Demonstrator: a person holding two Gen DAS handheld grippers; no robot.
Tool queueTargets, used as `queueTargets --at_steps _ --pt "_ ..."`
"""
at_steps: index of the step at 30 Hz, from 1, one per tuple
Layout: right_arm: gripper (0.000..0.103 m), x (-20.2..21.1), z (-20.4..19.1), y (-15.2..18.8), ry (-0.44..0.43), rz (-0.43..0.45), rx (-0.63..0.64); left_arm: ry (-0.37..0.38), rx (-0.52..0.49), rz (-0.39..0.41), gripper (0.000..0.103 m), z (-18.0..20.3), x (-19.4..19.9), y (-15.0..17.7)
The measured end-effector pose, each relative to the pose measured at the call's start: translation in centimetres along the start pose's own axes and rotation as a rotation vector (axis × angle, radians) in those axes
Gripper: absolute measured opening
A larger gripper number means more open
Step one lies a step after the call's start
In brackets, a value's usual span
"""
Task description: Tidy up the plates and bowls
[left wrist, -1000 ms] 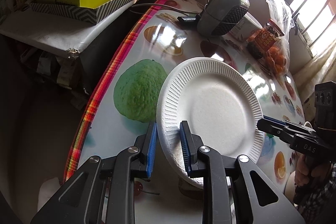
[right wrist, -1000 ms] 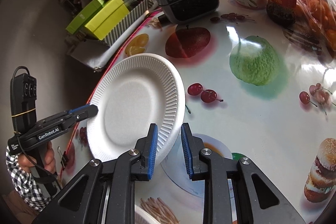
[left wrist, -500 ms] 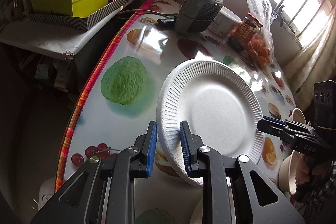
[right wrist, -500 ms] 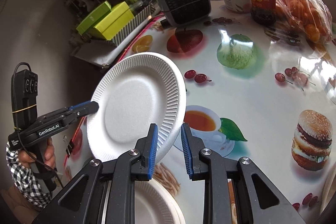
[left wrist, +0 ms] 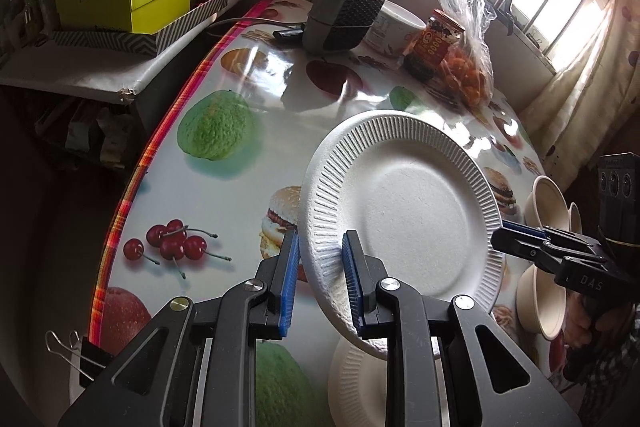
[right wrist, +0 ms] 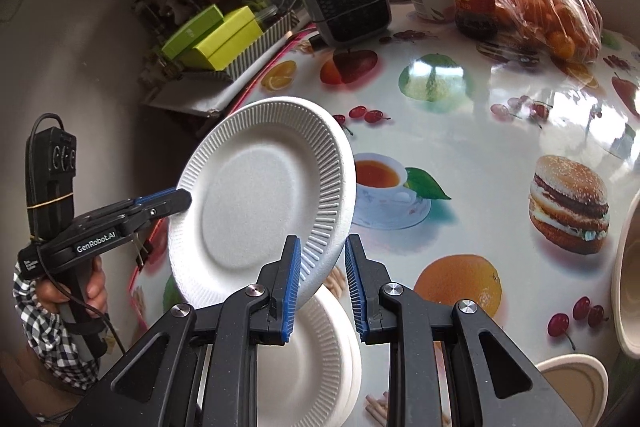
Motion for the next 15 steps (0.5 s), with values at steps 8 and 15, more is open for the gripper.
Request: queueTargets --at_steps 8,15 --pt "0.022 1.9 -0.6 2.6 0.010 0.004 0.015 0.005 -0.013 -0.001 0.023 1.1 1.0 2.1" --pt "0.023 2.9 -0.8 5.0 0.007 0.003 0.017 0.001 -0.024 -0.014 0.023 1.7 1.5 4.2"
Point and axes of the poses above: each gripper's, at about its wrist camera, not at the fingertips, and x roughly against the way its jaws point, z to its right, y to its underside, the point moved 3 cm from there along -x, roughly the way its jaws point, and after that the axes turned 3 degrees about -x, right-handed, at the moved point
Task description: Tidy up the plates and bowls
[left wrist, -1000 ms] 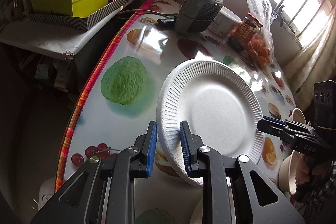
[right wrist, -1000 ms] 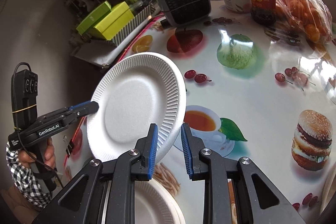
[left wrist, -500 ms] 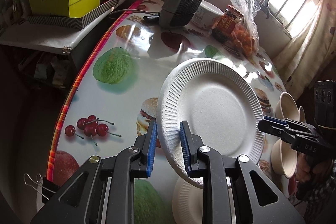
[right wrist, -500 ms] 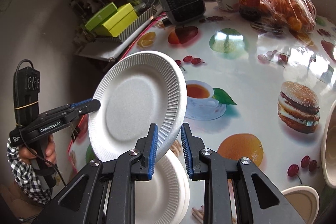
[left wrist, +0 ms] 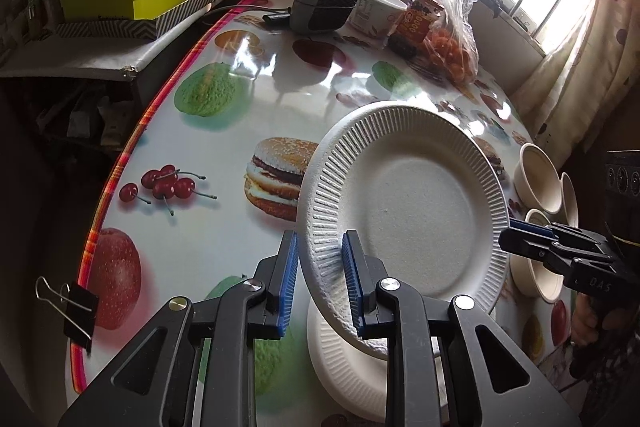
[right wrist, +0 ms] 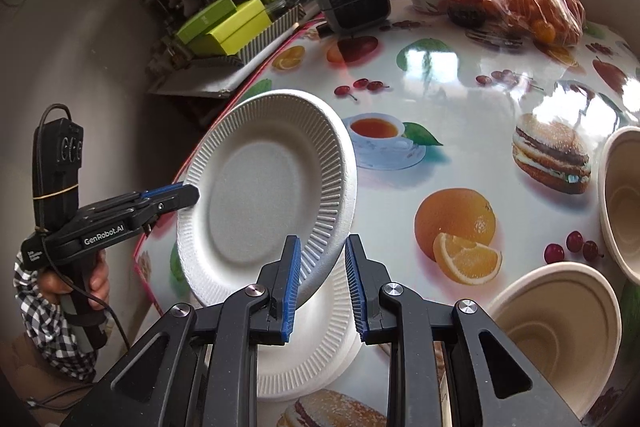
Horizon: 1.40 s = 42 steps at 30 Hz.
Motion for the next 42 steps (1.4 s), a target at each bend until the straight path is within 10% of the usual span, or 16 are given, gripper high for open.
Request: queueTargets --at_steps 42 --pt "0.024 -0.3 0.4 6.4 0.040 -0.053 -0.024 0.002 -0.023 -0.068 0.023 1.6 -0.5 6.3"
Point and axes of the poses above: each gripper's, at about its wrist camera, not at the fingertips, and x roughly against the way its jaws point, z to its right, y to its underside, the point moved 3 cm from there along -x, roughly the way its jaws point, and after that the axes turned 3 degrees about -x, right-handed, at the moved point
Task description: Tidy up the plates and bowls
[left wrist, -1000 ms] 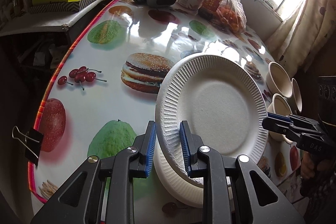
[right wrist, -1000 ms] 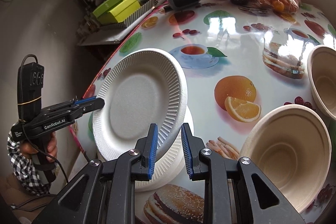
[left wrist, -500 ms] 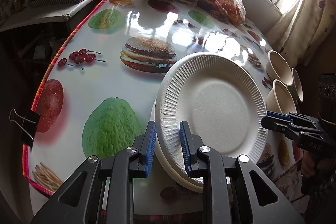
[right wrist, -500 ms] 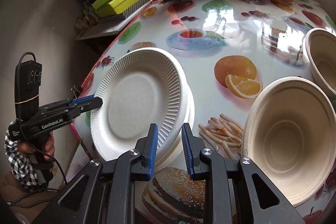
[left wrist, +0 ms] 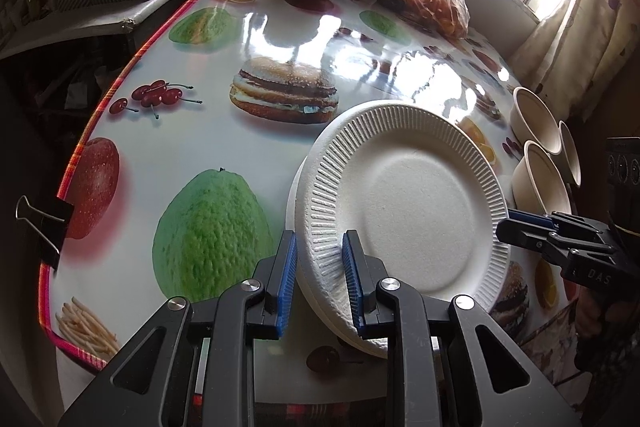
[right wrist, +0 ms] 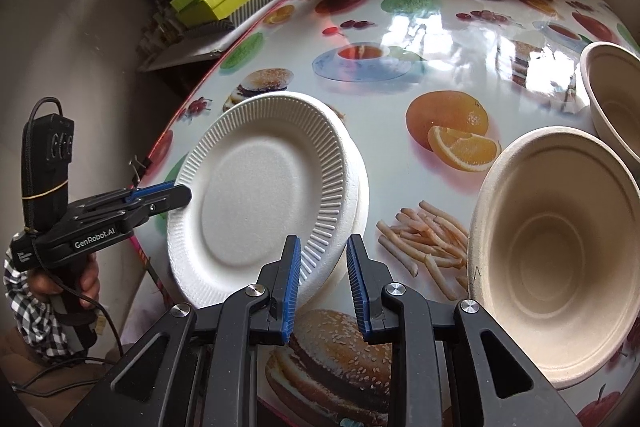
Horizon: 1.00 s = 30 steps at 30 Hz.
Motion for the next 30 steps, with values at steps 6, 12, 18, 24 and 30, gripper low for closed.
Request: queueTargets --at_steps 6,12,18,24,30 --pt "0.024 -0.09 0.02 0.19 0.006 0.001 0.000 -0.003 0.001 -0.002 0.023 0.00 -0.05 0.11" --pt "0.024 -0.11 -0.08 0.28 0.011 0.005 0.001 -0.005 0.000 -0.004 0.025 0.04 0.04 0.21" --pt "0.024 -0.09 -0.03 0.26 0.007 0.003 -0.002 -0.005 0.001 -0.003 0.025 0.04 0.02 0.26" --pt "0.024 0.08 -0.10 0.22 0.009 0.009 -0.001 0.003 -0.005 -0.003 0.033 0.23 0.03 0.36" --pt "0.033 0.37 -0.01 0.22 0.019 0.020 -0.004 0.006 -0.007 0.002 0.036 0.28 0.05 0.34"
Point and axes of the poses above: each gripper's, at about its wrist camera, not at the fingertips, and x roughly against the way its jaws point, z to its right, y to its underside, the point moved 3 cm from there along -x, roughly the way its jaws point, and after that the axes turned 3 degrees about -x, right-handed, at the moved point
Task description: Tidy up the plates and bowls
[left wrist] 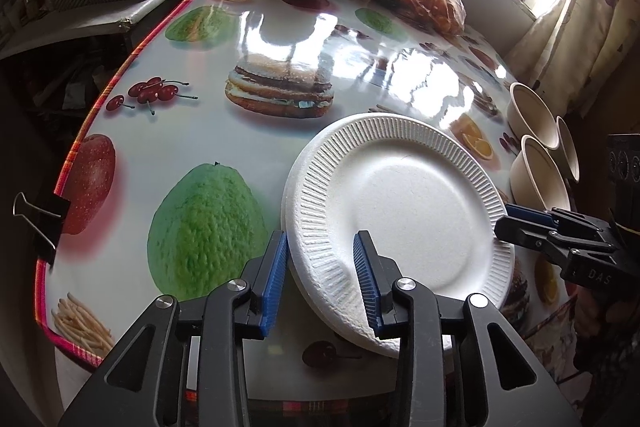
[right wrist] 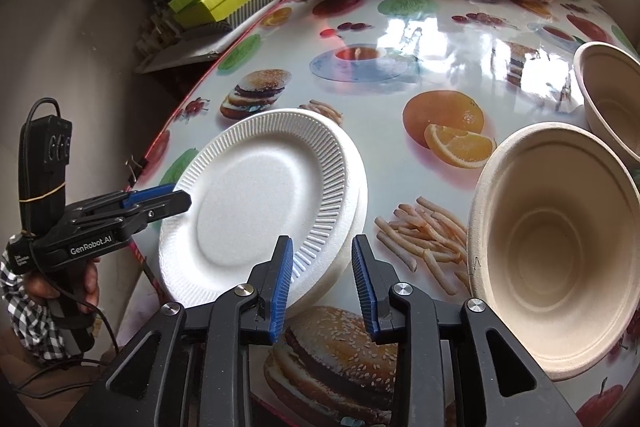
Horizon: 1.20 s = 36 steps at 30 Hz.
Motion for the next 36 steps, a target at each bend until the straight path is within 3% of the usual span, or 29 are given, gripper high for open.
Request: queueTargets --at_steps 4,7,13,36 --pt "0.037 0.3 0.2 0.0 0.001 0.013 -0.005 0.004 0.006 0.004 0.042 -0.1 0.0 0.0" --pt "0.045 0.5 0.5 -0.1 0.005 0.024 -0.018 0.014 0.015 0.010 0.043 -0.3 0.1 0.0" --pt "0.052 1.1 0.7 -0.2 -0.007 0.060 -0.043 0.030 0.046 0.020 0.045 -1.0 0.3 0.0" --pt "0.056 0.6 1.0 -0.4 -0.038 0.080 -0.085 0.066 0.112 0.037 0.046 -2.2 0.7 -0.1"
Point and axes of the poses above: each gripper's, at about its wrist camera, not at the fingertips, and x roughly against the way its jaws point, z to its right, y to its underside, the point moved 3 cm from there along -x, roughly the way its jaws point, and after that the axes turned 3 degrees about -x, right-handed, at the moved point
